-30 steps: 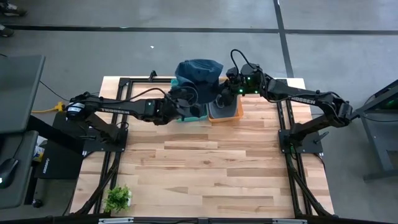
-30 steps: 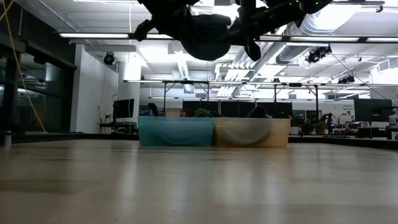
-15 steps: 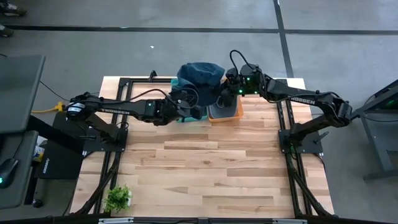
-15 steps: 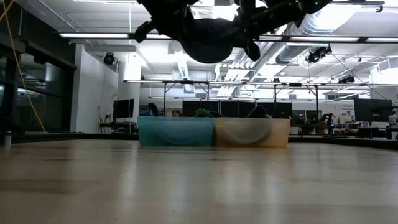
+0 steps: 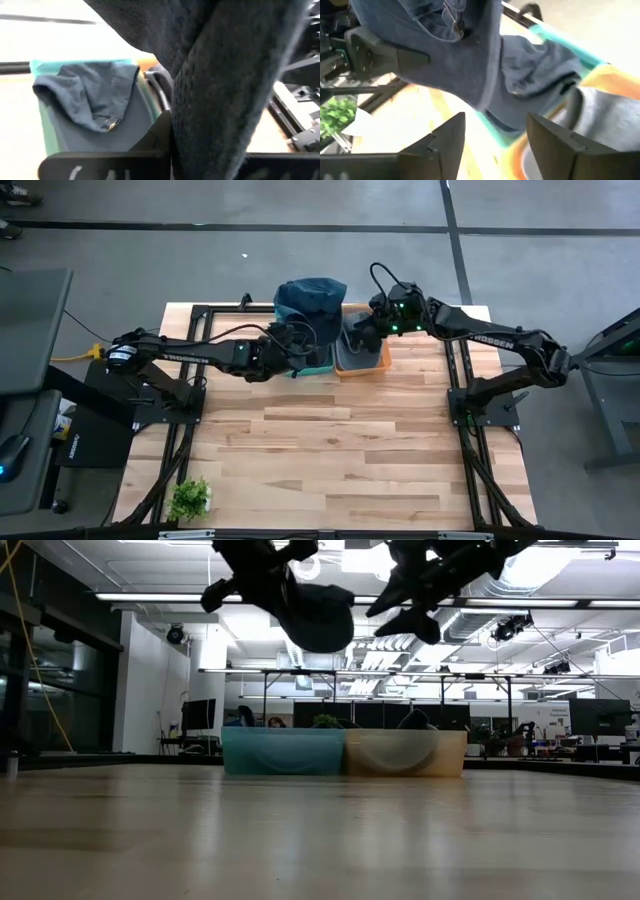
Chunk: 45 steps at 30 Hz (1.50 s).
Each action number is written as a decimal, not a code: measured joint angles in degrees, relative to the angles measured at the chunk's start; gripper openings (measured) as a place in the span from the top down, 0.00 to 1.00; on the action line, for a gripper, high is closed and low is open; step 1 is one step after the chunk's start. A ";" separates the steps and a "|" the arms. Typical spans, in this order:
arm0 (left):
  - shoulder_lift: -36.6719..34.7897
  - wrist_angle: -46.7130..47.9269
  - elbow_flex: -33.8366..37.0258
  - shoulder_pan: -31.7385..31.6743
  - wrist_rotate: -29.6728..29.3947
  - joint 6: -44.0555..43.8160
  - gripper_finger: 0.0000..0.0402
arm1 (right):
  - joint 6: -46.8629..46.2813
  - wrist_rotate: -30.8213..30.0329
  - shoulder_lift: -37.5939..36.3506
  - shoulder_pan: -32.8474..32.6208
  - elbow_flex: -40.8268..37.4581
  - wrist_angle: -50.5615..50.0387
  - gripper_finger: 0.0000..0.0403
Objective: Pick & Place hat
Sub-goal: Put the blue cap into the green bin
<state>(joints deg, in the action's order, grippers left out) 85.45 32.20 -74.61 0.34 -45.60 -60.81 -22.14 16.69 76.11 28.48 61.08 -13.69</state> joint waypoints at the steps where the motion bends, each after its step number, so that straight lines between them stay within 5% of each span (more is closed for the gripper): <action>1: 0.00 1.00 0.00 -0.03 0.11 -0.84 0.99 | 0.48 -0.04 -0.57 0.28 0.00 -1.44 0.50; 7: 0.00 7.72 0.02 -3.39 7.10 -4.37 0.99 | 3.86 -1.41 -4.99 2.05 0.00 -10.27 0.43; 16: -0.02 7.39 0.02 -11.69 22.09 2.52 0.99 | 6.98 -6.81 -12.90 2.22 0.00 -17.80 0.43; 30: -5.21 -25.72 19.18 -19.48 45.55 -0.16 0.99 | 7.91 -10.18 -19.67 1.98 -0.02 -24.06 0.42; 45: -13.03 -22.93 27.77 -31.07 58.21 -6.01 0.99 | 6.67 -11.07 -19.53 1.74 -0.04 -24.75 0.42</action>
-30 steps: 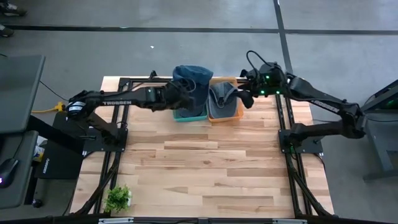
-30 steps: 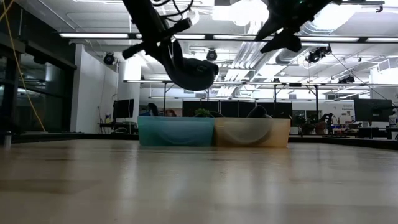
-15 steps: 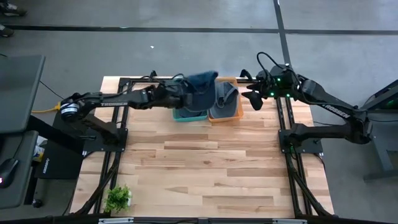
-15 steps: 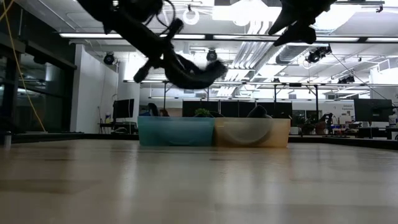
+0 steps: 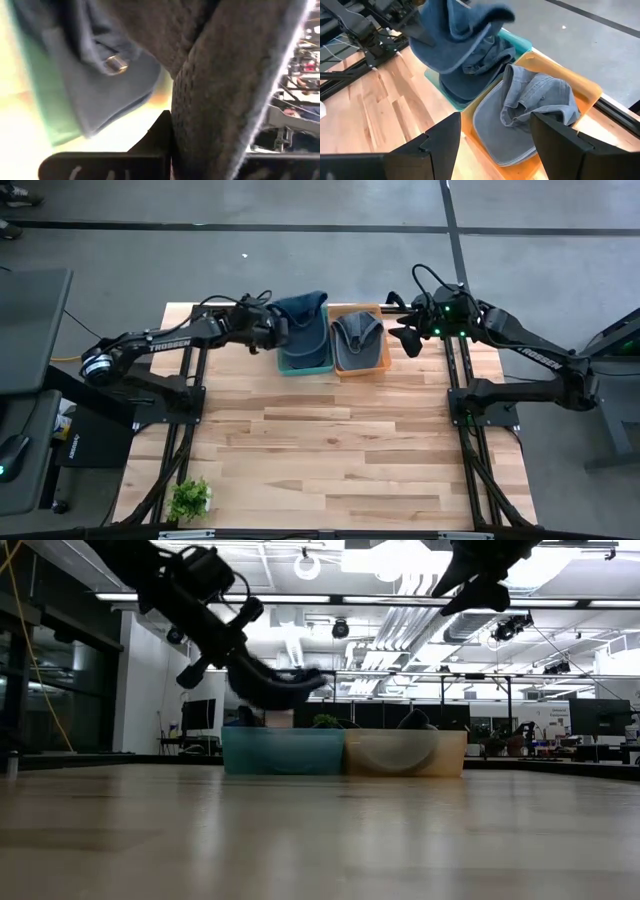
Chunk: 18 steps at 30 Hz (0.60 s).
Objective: Pick & Place hat
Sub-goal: Put the blue cap into the green bin
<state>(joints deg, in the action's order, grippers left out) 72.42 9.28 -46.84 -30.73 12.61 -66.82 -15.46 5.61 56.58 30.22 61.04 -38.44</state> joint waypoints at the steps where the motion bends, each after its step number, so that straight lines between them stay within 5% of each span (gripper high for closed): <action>1: 0.13 0.22 0.37 -0.74 0.66 -0.48 0.99 | -0.09 -0.21 0.00 -0.02 0.00 0.04 0.42; 18: 5.77 -2.59 1.10 -3.77 5.27 -1.59 0.99 | -1.53 -6.36 0.02 -3.74 -0.02 0.09 0.42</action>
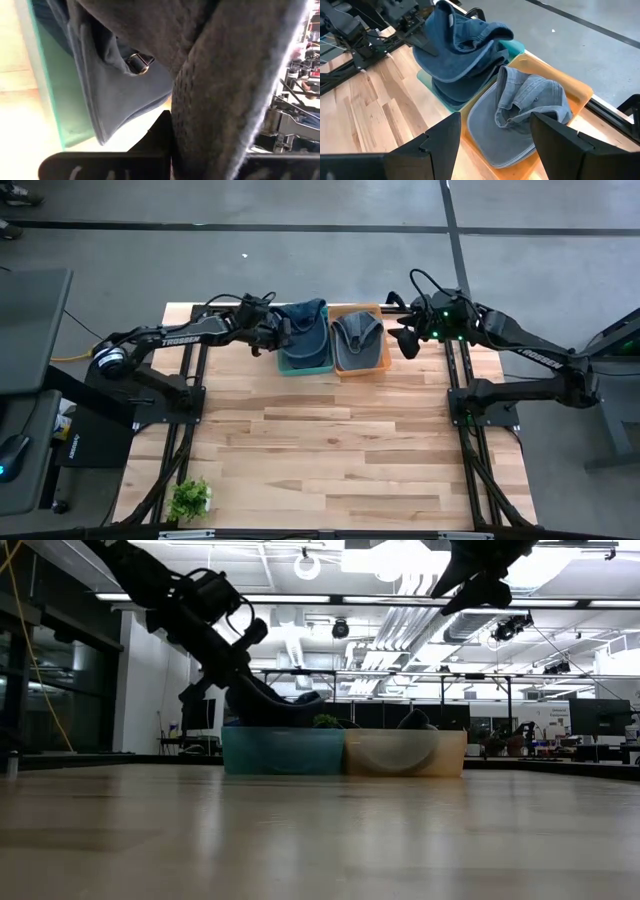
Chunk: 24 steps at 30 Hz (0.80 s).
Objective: Pick & Place hat
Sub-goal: Put the blue cap into the green bin
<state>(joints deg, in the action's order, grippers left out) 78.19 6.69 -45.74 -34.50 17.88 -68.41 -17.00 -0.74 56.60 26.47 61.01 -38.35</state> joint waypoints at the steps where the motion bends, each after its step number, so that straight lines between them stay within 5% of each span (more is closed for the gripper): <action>1: 0.47 -0.50 0.00 0.00 0.05 -0.35 0.99 | -0.09 0.01 0.00 -0.04 0.00 0.00 0.42; 11: 2.76 -0.47 -0.27 0.25 -1.30 -0.50 0.99 | -0.05 -0.68 0.00 -0.04 0.00 -0.61 0.42; 24: 7.06 14.25 -10.54 3.76 -8.21 5.31 0.99 | 0.50 -2.31 0.00 -0.02 0.00 -0.63 0.42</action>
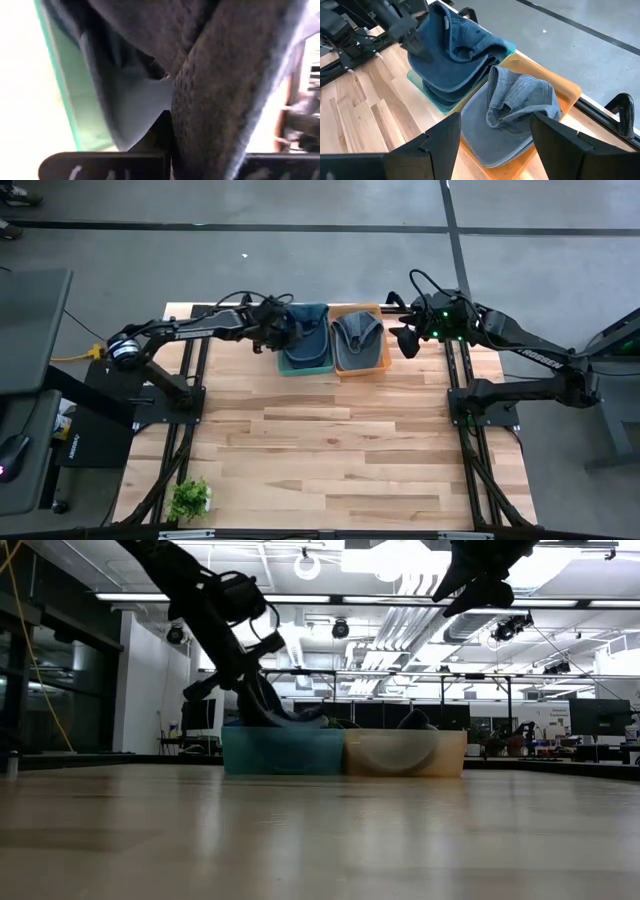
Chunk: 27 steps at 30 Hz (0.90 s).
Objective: Pick & Place hat
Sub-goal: Put the blue cap into the green bin
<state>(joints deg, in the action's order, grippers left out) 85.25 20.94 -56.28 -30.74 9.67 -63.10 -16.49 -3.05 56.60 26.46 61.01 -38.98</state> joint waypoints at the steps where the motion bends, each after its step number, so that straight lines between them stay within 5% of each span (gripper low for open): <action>1: 0.86 0.82 -0.51 0.45 -0.98 0.13 0.99 | 0.00 -0.02 0.00 0.00 0.00 0.00 0.42; 27: 9.27 4.56 -5.19 2.01 -2.29 -2.31 0.95 | 0.04 -0.92 0.02 0.00 0.00 -2.40 0.42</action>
<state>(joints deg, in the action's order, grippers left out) 94.52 25.50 -61.47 -28.73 7.38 -65.41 -16.45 -3.97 56.62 26.46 61.01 -41.39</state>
